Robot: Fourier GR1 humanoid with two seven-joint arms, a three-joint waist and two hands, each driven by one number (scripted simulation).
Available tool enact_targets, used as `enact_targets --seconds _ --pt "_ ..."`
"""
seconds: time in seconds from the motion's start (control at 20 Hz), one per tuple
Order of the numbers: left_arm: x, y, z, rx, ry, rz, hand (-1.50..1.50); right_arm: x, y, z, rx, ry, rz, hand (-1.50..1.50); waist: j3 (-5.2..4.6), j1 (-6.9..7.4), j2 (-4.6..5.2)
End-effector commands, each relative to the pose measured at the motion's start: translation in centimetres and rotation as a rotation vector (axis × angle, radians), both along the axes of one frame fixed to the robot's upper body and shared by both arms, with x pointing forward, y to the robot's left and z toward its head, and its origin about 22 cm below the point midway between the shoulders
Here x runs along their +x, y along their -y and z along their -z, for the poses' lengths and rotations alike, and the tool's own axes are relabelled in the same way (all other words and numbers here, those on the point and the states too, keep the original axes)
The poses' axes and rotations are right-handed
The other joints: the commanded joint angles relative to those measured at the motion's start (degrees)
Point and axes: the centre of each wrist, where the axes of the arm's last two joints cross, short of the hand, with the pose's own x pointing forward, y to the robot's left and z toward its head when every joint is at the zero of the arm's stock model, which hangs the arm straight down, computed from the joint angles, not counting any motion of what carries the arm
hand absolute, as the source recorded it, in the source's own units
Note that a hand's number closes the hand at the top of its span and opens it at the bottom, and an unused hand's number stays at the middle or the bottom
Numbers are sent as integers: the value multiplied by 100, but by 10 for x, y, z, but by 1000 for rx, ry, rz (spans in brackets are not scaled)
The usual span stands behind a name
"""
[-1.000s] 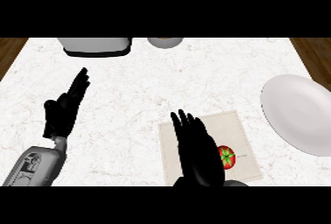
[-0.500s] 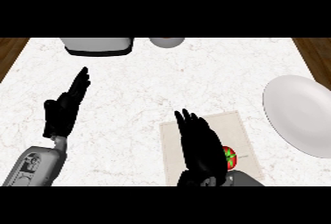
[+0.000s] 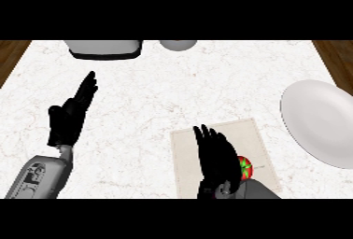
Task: Pick the eggplant from the placemat and place it in the plate
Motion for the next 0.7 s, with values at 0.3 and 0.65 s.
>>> enact_targets --seconds 0.3,0.65 --pt "13 15 5 -4 -15 -3 0 15 10 31 -152 -137 72 -150 3 -23 15" --pt "-1 -13 -18 10 18 -3 0 -1 8 54 -165 -166 105 -150 5 29 -4"
